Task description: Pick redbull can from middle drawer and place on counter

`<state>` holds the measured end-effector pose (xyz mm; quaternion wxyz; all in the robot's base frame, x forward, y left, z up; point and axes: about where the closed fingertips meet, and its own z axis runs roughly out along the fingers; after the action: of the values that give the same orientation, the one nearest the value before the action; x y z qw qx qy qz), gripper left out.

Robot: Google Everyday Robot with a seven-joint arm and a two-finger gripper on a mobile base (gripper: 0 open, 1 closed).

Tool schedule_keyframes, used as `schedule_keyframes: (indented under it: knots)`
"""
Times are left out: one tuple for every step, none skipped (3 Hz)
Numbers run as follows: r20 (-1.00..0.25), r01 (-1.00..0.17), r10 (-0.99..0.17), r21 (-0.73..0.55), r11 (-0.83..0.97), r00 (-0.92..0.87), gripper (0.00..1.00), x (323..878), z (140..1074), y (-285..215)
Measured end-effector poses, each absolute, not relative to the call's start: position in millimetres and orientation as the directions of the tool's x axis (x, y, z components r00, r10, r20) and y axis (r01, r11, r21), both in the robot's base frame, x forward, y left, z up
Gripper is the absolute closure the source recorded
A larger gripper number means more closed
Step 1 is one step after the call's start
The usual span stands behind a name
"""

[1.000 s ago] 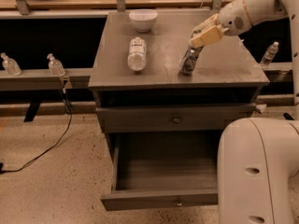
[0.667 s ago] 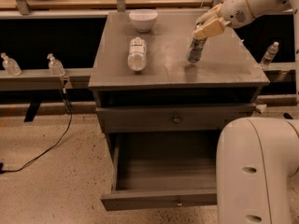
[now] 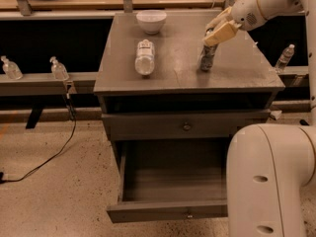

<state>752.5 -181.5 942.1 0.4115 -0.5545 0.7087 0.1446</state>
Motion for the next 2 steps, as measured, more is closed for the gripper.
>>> schedule_keyframes:
  knots:
    - [-0.801, -0.919, -0.588, -0.14, 0.369, -0.115, 0.34, 750.2, 919.3, -183.6]
    - [-0.803, -0.919, -0.584, -0.135, 0.37, -0.117, 0.1, 750.1, 919.0, -183.6]
